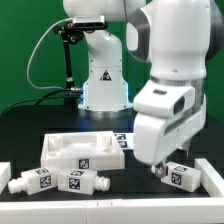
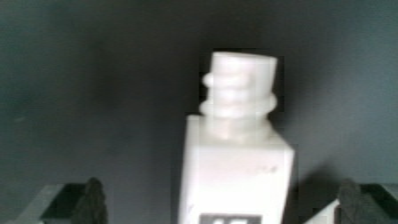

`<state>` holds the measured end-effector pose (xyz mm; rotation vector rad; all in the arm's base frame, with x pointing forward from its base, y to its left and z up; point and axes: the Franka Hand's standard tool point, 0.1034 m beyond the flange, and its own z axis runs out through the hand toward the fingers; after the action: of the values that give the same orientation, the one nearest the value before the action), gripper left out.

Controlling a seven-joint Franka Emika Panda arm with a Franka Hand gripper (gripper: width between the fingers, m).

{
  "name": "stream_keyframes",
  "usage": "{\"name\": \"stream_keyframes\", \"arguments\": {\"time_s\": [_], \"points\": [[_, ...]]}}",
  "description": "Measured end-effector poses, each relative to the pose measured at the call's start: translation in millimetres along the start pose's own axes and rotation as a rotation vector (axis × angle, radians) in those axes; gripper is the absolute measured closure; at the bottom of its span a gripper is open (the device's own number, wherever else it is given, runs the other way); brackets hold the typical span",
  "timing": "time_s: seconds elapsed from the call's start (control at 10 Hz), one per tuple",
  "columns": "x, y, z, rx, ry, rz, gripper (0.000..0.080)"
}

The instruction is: Assemble one leg

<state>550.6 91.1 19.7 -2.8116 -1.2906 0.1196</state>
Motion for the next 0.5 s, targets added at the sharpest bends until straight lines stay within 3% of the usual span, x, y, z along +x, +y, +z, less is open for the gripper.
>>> {"name": "stream_keyframes", "arguments": {"time_s": [0.1,0.4,0.5], "points": [[4.2,-0.1,7.3,-0.009,0.017,0.001,0.0150],[4.7,1.4,9.5,-0.014,0.025,0.002,0.0180],[4.7,1.4,9.5,-0.014,0.025,0.002,0.0360]]}}
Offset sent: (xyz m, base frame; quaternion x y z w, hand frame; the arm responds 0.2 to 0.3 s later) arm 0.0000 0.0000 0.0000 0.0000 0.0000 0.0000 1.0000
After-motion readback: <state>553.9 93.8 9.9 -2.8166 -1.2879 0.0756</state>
